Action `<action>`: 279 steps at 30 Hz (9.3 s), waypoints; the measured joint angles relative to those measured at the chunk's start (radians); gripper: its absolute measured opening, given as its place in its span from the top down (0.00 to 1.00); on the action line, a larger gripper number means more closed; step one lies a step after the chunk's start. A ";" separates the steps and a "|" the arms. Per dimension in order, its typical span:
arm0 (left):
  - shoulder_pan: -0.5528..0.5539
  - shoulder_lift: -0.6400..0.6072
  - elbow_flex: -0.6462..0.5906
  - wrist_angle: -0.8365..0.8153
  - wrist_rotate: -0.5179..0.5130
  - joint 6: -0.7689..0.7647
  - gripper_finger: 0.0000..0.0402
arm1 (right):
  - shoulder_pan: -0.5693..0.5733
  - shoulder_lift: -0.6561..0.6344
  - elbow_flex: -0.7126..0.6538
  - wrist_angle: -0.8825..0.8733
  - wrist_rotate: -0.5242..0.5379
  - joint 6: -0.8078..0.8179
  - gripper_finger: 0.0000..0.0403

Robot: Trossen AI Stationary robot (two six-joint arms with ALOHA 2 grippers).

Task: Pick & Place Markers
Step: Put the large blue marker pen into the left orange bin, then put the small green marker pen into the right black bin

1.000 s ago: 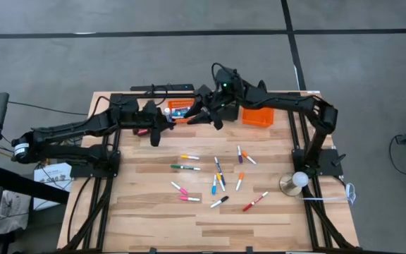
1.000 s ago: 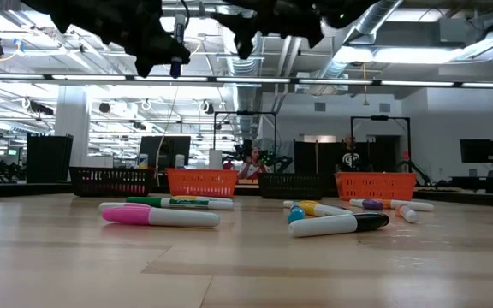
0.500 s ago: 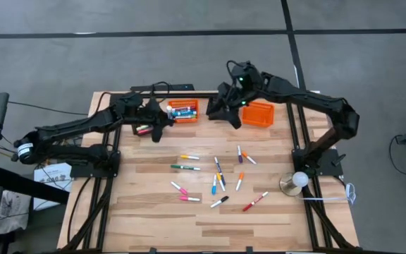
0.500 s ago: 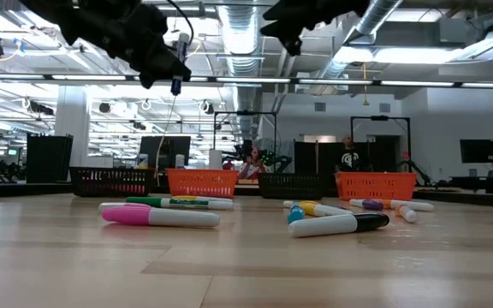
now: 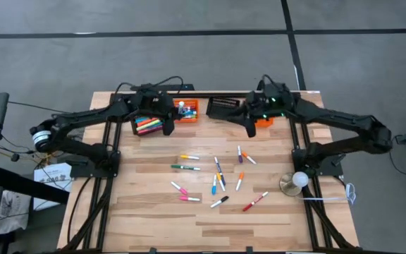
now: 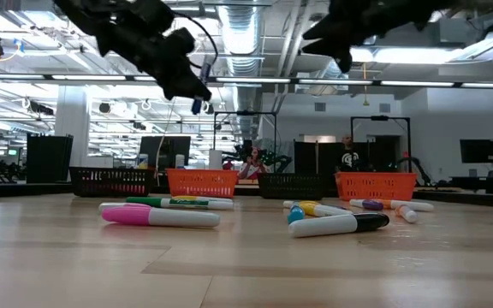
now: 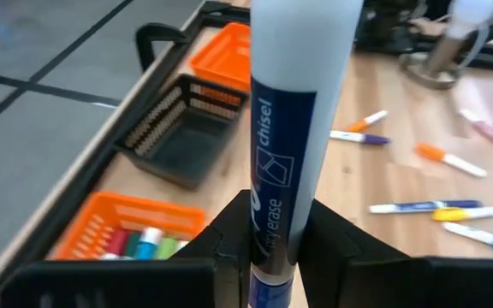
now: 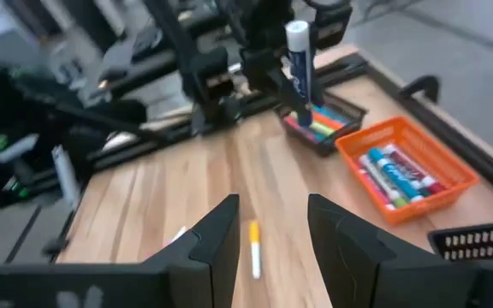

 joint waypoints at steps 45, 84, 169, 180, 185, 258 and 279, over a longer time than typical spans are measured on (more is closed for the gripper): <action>0.190 0.675 0.567 -0.563 -0.086 0.368 0.85 | 0.235 -0.562 -0.551 0.318 0.589 0.098 0.69; 0.200 0.667 0.579 -0.634 -0.122 0.397 0.60 | 0.236 -0.590 -0.556 0.342 0.586 0.097 0.69; -0.537 0.091 -0.114 -0.096 -0.181 -0.248 0.71 | 0.238 -0.588 -0.556 0.335 0.488 0.168 0.69; -0.533 0.274 0.017 -0.103 -0.184 -0.182 0.71 | 0.237 -0.588 -0.556 0.333 0.487 0.178 0.69; -0.535 0.281 0.022 -0.110 -0.183 -0.227 0.71 | 0.237 -0.588 -0.556 0.332 0.487 0.182 0.69; -0.547 0.538 0.031 -0.091 -0.256 -0.105 0.75 | 0.235 -0.589 -0.556 0.298 0.489 0.167 0.69; -0.546 0.522 0.028 -0.085 -0.250 -0.105 0.91 | 0.235 -0.589 -0.556 0.298 0.489 0.167 0.69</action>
